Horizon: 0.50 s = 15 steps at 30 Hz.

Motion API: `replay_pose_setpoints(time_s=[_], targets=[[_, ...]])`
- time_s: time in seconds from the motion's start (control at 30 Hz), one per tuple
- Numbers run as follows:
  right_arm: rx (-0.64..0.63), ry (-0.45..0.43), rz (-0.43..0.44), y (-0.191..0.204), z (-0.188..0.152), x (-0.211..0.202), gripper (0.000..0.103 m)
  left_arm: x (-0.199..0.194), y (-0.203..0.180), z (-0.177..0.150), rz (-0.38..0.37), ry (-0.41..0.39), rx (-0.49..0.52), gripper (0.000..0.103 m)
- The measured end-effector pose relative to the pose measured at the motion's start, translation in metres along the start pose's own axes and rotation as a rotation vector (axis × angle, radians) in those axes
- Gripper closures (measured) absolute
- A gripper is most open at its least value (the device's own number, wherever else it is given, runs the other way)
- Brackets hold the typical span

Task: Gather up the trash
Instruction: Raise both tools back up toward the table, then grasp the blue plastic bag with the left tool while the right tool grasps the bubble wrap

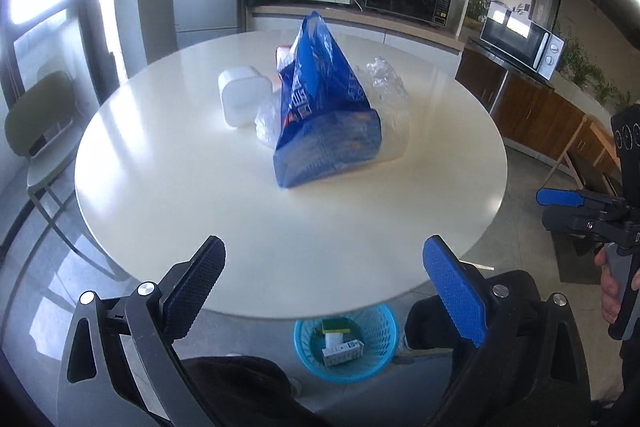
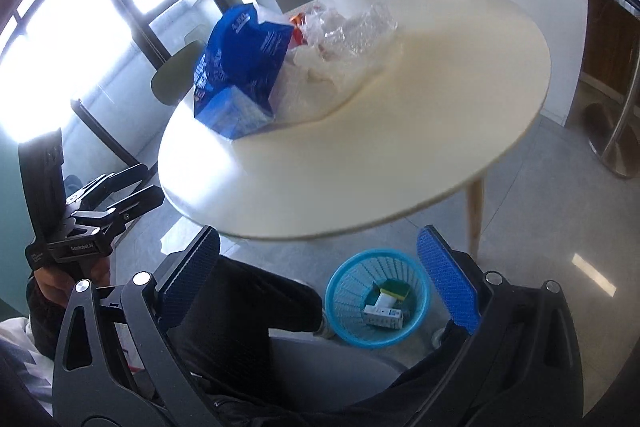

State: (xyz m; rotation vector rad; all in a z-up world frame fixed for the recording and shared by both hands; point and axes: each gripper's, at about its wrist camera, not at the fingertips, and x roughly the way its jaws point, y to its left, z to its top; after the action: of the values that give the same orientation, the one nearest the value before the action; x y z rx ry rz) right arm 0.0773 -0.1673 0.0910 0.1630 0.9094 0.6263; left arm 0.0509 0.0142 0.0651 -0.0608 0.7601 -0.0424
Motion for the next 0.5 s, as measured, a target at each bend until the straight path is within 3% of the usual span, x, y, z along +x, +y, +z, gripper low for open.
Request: replay_pose_setpoints(time_s=[0.23,0.5], targets=[[-0.008,-0.066,-0.029,-0.007,0.054,0.019,0.009,0.017,0.003,0.032,0.03,-0.04,0.015,0.006],[0.041,-0.064,-0.057,-0.017,0.108,0.072,0.009,0.032,0.015,0.06,0.009,-0.065,-0.042,0.006]])
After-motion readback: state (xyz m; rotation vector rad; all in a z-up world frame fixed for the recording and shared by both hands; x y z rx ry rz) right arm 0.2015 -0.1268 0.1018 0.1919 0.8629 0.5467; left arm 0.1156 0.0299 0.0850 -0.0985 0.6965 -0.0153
